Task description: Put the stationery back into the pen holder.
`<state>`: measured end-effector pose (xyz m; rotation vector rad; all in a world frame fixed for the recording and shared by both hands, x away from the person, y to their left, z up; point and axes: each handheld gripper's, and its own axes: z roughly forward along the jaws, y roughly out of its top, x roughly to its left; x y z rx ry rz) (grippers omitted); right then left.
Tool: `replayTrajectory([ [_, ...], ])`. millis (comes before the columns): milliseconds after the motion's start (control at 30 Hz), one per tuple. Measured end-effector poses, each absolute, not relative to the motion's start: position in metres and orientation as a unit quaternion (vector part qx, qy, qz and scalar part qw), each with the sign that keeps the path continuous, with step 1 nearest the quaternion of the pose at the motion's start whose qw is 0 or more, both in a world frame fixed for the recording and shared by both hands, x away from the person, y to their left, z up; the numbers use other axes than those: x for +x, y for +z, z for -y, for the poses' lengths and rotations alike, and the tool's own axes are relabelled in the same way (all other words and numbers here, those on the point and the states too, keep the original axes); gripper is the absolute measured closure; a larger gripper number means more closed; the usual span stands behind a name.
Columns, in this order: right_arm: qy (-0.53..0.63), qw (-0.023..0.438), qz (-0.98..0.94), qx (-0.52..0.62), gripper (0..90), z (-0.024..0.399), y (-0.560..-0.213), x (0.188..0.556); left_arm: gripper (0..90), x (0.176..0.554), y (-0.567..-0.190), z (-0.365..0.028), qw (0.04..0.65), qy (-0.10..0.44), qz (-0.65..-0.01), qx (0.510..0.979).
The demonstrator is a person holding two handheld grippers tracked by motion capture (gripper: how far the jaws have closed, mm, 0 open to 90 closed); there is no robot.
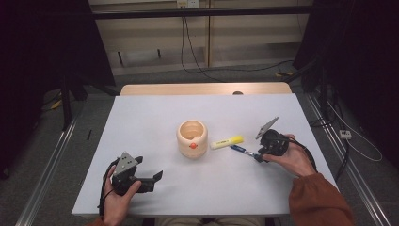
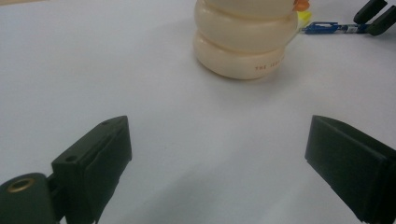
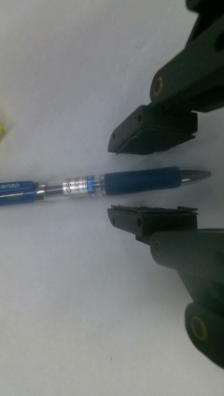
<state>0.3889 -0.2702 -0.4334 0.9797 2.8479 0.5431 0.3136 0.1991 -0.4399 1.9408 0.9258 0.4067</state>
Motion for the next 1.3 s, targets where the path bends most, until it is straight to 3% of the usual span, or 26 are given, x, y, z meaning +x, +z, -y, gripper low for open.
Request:
replayTrajectory([
  [233,0.17,0.044,-0.934,0.313,67.6,0.267,-0.434,0.388,7.2,0.313,-0.44,-0.198,0.457,0.161,-0.376,0.79],
  [500,0.161,0.048,-0.937,0.307,79.5,0.263,-0.433,0.389,7.2,0.313,-0.44,-0.198,0.455,0.161,-0.375,0.791],
  [1300,0.212,0.04,-0.925,0.313,80.1,0.272,-0.416,0.38,7.2,0.312,-0.439,-0.198,0.456,0.168,-0.364,0.795],
])
